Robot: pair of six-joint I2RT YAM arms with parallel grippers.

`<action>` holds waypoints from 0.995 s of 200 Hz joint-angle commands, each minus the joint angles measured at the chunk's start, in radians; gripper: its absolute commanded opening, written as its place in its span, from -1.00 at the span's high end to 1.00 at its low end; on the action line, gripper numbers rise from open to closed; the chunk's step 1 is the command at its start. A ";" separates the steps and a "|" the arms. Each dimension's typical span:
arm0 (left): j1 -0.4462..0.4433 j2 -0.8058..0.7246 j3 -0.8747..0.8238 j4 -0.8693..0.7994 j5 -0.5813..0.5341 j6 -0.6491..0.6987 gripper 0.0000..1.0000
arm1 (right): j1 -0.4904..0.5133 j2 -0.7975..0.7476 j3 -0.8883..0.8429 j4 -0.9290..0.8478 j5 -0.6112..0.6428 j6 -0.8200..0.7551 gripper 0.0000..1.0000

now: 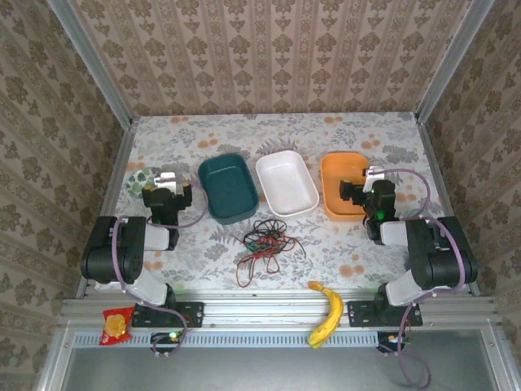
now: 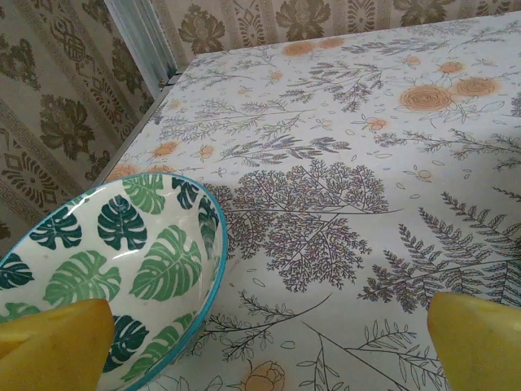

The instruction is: Untangle the cables

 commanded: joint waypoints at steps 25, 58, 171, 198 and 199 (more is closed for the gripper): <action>-0.002 -0.005 0.002 0.028 -0.011 0.017 -1.00 | 0.005 0.003 0.006 0.018 0.008 -0.013 -1.00; -0.001 -0.004 0.004 0.025 -0.008 0.016 -1.00 | 0.005 0.003 0.008 0.016 0.007 -0.012 -1.00; 0.054 -0.015 0.020 -0.026 0.098 -0.020 -1.00 | 0.005 0.003 0.009 0.015 0.007 -0.012 -1.00; 0.053 -0.015 0.019 -0.025 0.096 -0.020 -1.00 | 0.003 0.002 0.008 0.015 0.004 -0.012 -1.00; 0.053 -0.015 0.019 -0.025 0.096 -0.020 -1.00 | 0.002 0.002 0.008 0.015 0.004 -0.010 -1.00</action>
